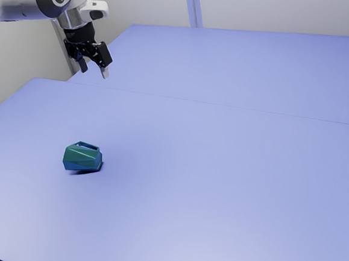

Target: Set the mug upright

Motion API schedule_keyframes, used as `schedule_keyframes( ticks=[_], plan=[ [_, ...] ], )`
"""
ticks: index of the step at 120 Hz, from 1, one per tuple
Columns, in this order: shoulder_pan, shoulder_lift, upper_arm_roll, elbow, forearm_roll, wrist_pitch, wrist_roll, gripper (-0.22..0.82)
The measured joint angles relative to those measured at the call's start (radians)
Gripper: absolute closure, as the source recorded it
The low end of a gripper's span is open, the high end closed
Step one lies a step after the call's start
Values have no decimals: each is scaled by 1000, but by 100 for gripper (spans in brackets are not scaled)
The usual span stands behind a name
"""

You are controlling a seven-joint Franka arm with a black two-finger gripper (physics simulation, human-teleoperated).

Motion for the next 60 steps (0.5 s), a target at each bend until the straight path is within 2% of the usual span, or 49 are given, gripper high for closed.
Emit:
schedule_keyframes(
  ticks=[51, 60],
  plan=[
    [4, -4, 6, -13, -3, -5, 24, 0],
    [0, -9, 29, -15, -21, -14, 31, 0]
  ],
)
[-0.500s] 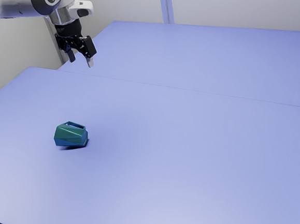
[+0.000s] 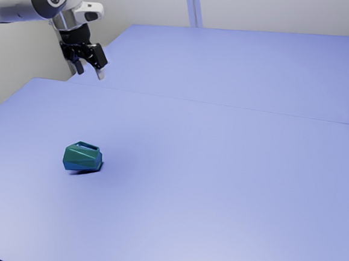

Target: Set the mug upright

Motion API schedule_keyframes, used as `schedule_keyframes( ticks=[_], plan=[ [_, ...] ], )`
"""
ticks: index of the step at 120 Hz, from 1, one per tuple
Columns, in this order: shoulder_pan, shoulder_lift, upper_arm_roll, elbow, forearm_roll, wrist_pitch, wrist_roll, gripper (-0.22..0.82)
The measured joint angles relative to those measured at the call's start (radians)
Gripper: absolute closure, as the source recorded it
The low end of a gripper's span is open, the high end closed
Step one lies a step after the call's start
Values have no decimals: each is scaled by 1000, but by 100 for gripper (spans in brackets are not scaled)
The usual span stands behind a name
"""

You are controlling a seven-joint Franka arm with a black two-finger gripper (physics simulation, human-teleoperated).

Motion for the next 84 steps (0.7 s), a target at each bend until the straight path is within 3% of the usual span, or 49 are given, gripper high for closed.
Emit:
schedule_keyframes(
  ticks=[22, 39, 84],
  plan=[
    [50, -8, 199, -78, -216, -39, 67, 0],
    [112, -8, 297, -172, -367, -77, 143, 0],
    [223, 79, 326, -350, -571, -86, 342, 0]
  ],
)
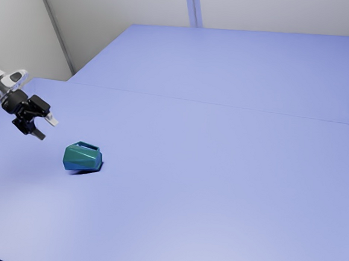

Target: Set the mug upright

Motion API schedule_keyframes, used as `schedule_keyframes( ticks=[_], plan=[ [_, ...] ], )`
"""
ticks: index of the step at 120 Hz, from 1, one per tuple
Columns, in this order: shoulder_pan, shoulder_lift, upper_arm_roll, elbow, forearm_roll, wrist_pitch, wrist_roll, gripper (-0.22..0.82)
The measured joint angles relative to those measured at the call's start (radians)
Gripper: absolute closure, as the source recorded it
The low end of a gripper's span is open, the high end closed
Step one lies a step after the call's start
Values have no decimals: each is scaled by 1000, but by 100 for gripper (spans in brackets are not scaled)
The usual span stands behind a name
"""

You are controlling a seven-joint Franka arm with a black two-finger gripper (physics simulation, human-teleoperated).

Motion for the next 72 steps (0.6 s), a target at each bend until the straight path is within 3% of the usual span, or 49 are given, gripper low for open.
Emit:
schedule_keyframes(
  ticks=[36, 72],
  plan=[
    [30, 132, -1, -41, -160, 97, 142, 0],
    [30, 147, -12, -104, -257, 120, 236, 0]
  ],
)
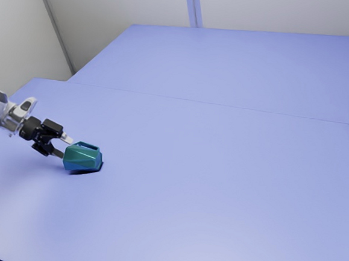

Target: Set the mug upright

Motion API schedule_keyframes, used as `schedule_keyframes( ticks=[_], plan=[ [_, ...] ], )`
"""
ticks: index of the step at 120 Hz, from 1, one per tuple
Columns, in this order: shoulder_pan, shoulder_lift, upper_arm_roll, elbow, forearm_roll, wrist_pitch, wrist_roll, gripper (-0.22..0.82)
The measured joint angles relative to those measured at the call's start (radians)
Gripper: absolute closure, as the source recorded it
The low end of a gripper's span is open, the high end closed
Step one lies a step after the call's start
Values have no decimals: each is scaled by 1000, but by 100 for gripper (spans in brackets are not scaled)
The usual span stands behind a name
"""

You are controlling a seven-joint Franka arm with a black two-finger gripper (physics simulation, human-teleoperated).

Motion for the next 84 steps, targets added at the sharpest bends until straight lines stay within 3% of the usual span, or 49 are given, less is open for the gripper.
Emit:
schedule_keyframes(
  ticks=[28, 55, 68, 84],
  plan=[
    [-3, 8, -42, -31, -45, -35, 61, 0],
    [2, 11, -42, -30, -58, -46, 109, 53],
    [2, 9, -42, -29, -60, -49, 127, 65],
    [4, 0, -42, -28, -61, -51, 145, 72]
  ],
)
